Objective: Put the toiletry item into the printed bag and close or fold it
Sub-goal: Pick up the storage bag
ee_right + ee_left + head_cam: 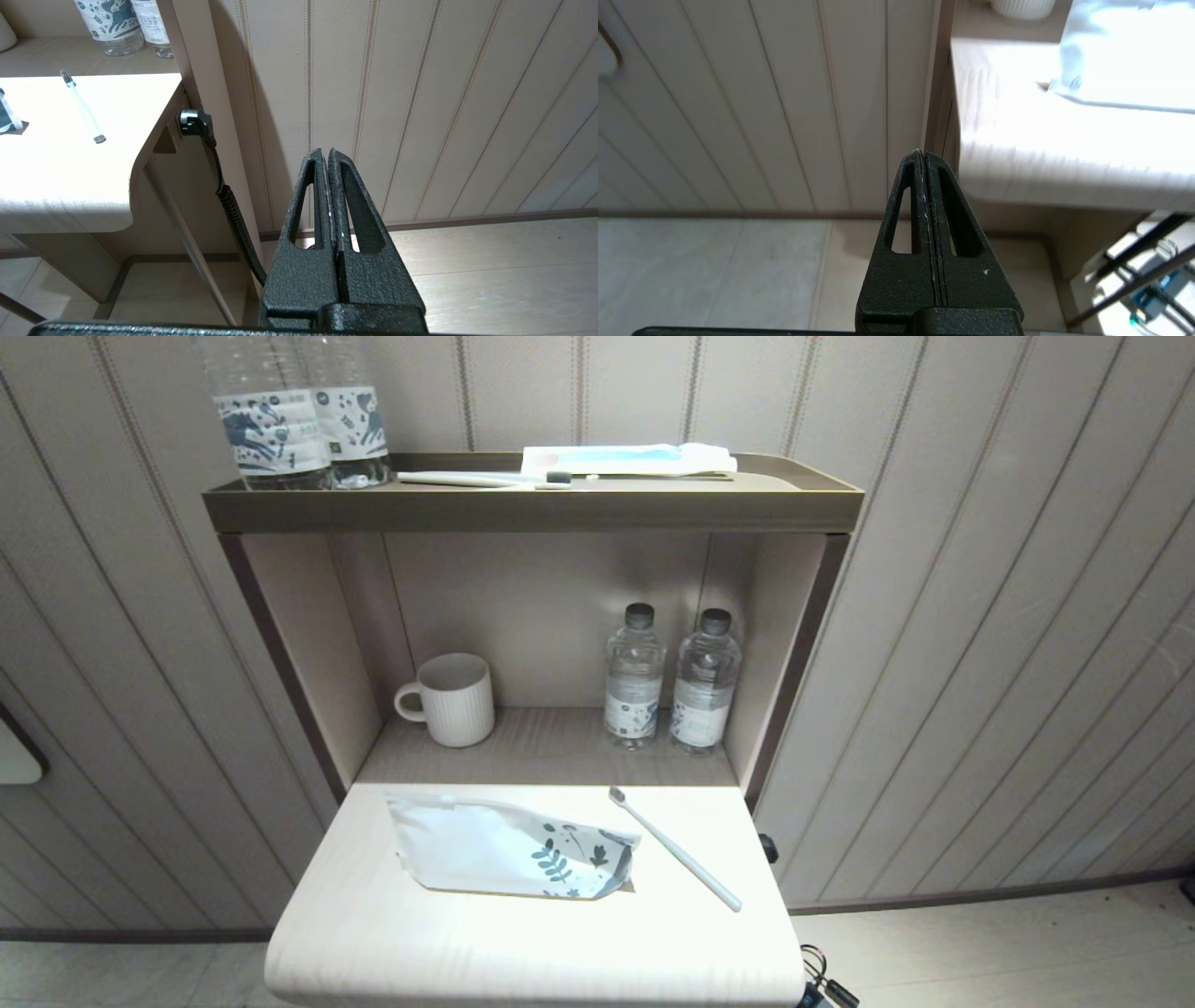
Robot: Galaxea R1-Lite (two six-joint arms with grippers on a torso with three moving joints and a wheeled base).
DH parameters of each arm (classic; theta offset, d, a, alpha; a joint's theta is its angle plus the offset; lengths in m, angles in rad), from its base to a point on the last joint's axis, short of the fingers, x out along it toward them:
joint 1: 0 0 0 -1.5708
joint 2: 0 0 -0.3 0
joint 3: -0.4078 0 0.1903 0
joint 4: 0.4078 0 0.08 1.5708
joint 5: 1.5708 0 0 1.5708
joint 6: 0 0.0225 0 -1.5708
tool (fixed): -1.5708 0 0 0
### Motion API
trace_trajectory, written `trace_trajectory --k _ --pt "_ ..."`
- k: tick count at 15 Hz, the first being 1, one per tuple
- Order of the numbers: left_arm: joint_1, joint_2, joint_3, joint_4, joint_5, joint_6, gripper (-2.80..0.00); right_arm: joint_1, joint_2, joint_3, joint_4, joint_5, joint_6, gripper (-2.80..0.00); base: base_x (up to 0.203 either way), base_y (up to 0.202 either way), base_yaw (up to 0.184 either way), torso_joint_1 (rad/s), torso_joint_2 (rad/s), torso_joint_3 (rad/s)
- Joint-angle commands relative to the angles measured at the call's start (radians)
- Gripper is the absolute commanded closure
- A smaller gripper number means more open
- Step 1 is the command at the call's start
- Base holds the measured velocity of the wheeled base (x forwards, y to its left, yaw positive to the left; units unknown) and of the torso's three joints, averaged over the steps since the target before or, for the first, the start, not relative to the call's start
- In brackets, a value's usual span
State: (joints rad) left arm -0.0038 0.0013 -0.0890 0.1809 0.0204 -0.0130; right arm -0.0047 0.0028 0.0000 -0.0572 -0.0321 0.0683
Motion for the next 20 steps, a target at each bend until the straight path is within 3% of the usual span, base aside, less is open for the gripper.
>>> trace_trajectory --k 1,3,5,8,10,12,13,15,18,20 --pt "0.0 0.021 -0.064 0.003 -0.003 0.001 0.0 0.0 0.002 0.0 -0.001 0.0 -0.001 0.0 0.0 0.0 0.0 0.0 0.0 0.0" --pt "-0.001 0.139 -0.194 0.011 -0.04 -0.002 0.0 0.0 0.002 0.0 -0.001 0.0 0.001 0.0 0.0 0.0 0.0 0.0 0.0 0.0" --pt "-0.022 0.284 -0.316 0.028 -0.134 -0.007 0.0 0.0 0.002 0.0 -0.001 0.0 0.0 0.0 0.0 0.0 0.0 0.0 0.0 0.0" --pt "-0.121 0.498 -0.514 0.127 -0.411 -0.09 0.0 0.0 0.0 0.0 -0.001 0.0 -0.001 0.0 0.0 0.0 0.0 0.0 0.0 0.0" --pt "-0.175 0.645 -0.593 0.178 -0.543 -0.141 0.0 0.0 0.0 0.0 -0.001 0.0 0.0 0.0 0.0 0.0 0.0 0.0 0.0 0.0" --pt "-0.199 0.765 -0.644 0.198 -0.662 -0.137 0.0 0.0 0.0 0.0 0.0 0.0 0.0 0.0 0.0 0.0 0.0 0.0 0.0 0.0" --pt "-0.206 0.814 -0.664 0.212 -0.702 -0.084 0.0 0.0 0.0 0.0 -0.001 0.0 -0.001 0.0 0.0 0.0 0.0 0.0 0.0 0.0" --pt "-0.21 0.883 -0.725 0.309 -0.731 0.101 0.0 0.0 0.0 0.0 -0.001 0.0 -0.001 0.0 0.0 0.0 0.0 0.0 0.0 0.0" --pt "-0.21 0.931 -0.815 0.489 -0.734 0.424 0.0 0.0 0.0 0.0 -0.001 0.0 -0.001 0.0 0.0 0.0 0.0 0.0 0.0 0.0" --pt "-0.19 0.989 -0.842 0.55 -0.704 0.644 0.0 0.0 0.0 0.0 -0.001 0.0 -0.001 0.0 0.0 0.0 0.0 0.0 0.0 0.0"
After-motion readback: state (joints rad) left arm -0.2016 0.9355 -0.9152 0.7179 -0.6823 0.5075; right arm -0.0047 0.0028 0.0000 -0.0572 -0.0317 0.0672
